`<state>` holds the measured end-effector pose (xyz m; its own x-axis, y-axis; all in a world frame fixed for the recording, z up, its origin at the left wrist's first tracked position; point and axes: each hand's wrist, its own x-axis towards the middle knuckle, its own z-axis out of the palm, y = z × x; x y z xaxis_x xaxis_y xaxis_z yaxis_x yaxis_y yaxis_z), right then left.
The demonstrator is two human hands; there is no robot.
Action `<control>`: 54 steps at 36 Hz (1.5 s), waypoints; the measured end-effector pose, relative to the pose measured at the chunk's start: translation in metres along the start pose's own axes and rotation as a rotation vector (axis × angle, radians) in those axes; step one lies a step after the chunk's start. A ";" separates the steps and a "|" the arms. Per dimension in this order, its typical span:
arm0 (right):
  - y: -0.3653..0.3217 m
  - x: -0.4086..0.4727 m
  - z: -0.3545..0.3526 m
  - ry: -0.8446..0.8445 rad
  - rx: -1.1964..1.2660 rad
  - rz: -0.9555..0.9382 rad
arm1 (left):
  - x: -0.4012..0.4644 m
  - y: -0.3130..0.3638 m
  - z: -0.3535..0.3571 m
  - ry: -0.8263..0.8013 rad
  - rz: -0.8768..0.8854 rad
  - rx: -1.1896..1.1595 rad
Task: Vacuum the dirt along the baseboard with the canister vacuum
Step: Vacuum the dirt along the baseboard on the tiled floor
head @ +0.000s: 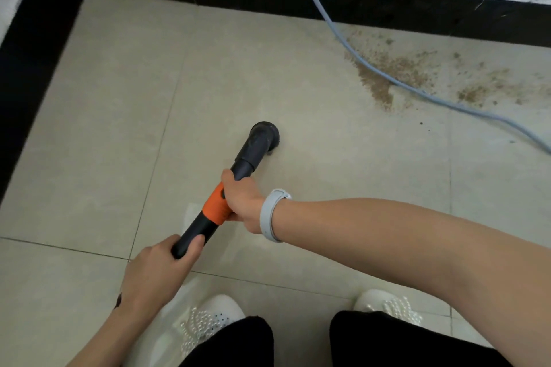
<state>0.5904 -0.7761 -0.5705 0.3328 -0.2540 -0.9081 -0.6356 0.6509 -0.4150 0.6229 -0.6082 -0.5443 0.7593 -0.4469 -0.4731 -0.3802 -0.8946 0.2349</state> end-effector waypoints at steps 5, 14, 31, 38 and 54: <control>-0.014 -0.007 -0.037 0.047 0.023 -0.019 | 0.012 0.031 0.003 -0.031 0.087 0.022; -0.023 -0.019 -0.118 0.114 0.195 -0.049 | 0.020 0.101 0.012 -0.056 0.318 0.160; 0.028 -0.031 0.011 -0.071 0.046 0.058 | -0.022 -0.038 -0.010 -0.021 0.137 0.100; 0.031 -0.032 0.013 -0.104 0.036 0.070 | -0.022 -0.045 -0.001 -0.063 0.098 0.170; 0.033 -0.022 0.037 0.043 -0.107 0.020 | -0.014 -0.058 -0.002 0.017 0.121 0.084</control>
<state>0.5880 -0.7224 -0.5618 0.2906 -0.2740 -0.9168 -0.7130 0.5769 -0.3985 0.6357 -0.5500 -0.5495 0.7138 -0.5516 -0.4315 -0.5114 -0.8315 0.2170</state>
